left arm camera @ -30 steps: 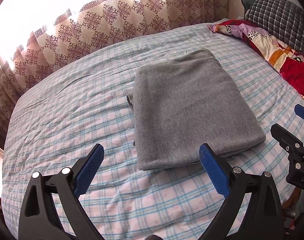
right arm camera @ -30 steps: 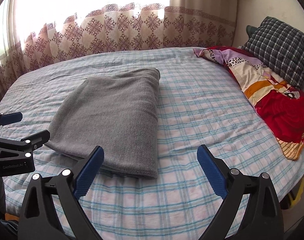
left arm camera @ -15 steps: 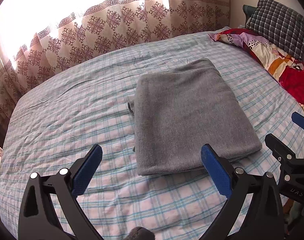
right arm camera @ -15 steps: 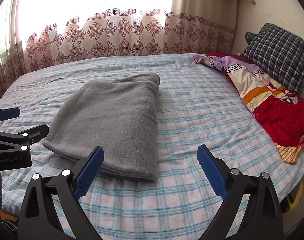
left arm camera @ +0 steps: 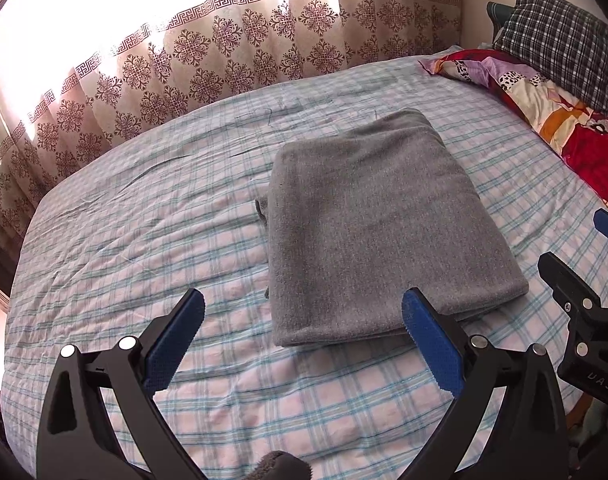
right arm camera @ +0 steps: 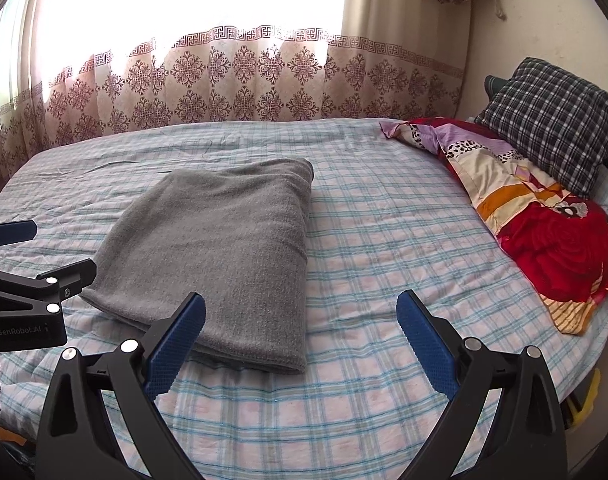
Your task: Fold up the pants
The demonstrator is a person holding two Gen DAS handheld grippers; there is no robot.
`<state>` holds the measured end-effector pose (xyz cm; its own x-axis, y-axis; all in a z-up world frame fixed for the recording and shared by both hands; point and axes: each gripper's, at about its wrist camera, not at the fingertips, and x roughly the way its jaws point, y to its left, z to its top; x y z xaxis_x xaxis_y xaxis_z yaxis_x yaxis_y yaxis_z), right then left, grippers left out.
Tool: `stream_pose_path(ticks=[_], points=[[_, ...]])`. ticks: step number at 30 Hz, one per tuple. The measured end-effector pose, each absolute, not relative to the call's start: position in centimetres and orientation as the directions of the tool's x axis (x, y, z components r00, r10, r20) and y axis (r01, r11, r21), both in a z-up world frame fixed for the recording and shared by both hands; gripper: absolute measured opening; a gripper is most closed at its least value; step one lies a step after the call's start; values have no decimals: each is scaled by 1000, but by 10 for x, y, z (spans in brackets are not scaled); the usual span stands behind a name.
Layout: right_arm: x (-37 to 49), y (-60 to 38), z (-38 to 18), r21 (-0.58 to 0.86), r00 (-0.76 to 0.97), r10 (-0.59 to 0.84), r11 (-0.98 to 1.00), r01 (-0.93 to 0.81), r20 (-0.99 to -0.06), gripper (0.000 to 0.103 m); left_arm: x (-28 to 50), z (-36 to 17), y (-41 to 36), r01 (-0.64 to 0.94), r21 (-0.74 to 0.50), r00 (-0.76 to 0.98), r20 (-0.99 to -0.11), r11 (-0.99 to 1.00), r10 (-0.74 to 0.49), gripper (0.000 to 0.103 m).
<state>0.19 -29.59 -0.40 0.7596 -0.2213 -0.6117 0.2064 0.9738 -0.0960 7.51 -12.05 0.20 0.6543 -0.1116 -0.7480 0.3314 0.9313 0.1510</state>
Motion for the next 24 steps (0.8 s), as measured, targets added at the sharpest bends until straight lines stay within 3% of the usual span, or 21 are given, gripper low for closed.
stream_pose_path(ticks=[24], points=[[7,-296,-11,-117,749,-238,970,212,-619,96,77,-11,-127,348,169,636,-765,922,-100,100]])
